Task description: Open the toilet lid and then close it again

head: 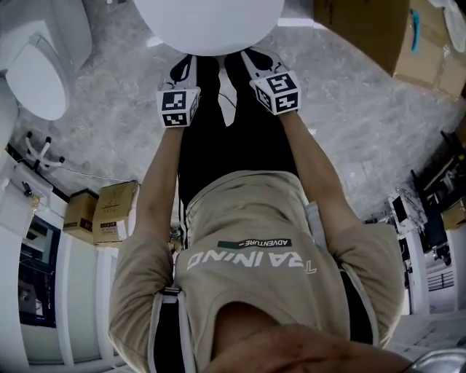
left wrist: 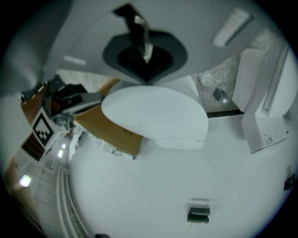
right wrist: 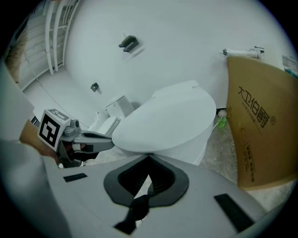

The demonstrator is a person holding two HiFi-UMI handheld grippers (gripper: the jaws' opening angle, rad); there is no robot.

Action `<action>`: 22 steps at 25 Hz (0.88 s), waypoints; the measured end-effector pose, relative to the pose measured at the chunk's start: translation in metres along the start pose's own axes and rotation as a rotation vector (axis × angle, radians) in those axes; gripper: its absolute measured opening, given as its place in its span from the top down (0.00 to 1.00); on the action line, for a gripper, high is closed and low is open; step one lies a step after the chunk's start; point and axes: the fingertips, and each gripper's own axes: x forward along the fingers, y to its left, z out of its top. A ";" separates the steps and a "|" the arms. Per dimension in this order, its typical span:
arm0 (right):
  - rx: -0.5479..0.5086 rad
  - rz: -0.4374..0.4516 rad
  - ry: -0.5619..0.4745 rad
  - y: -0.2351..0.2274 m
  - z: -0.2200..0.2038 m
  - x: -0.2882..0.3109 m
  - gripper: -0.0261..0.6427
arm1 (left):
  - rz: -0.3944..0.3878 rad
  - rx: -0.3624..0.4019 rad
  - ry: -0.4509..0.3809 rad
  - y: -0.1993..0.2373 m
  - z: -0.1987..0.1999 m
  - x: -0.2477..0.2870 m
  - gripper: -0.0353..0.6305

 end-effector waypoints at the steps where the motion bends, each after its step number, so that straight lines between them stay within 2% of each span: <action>1: -0.003 -0.008 0.005 0.002 0.007 -0.006 0.94 | 0.004 -0.006 -0.002 -0.001 0.007 -0.005 0.94; 15: 0.011 -0.073 0.015 0.035 0.114 -0.062 0.94 | 0.025 -0.006 -0.040 0.001 0.112 -0.066 0.94; 22: -0.037 -0.082 -0.019 0.048 0.173 -0.082 0.94 | 0.037 0.008 -0.088 0.009 0.168 -0.090 0.94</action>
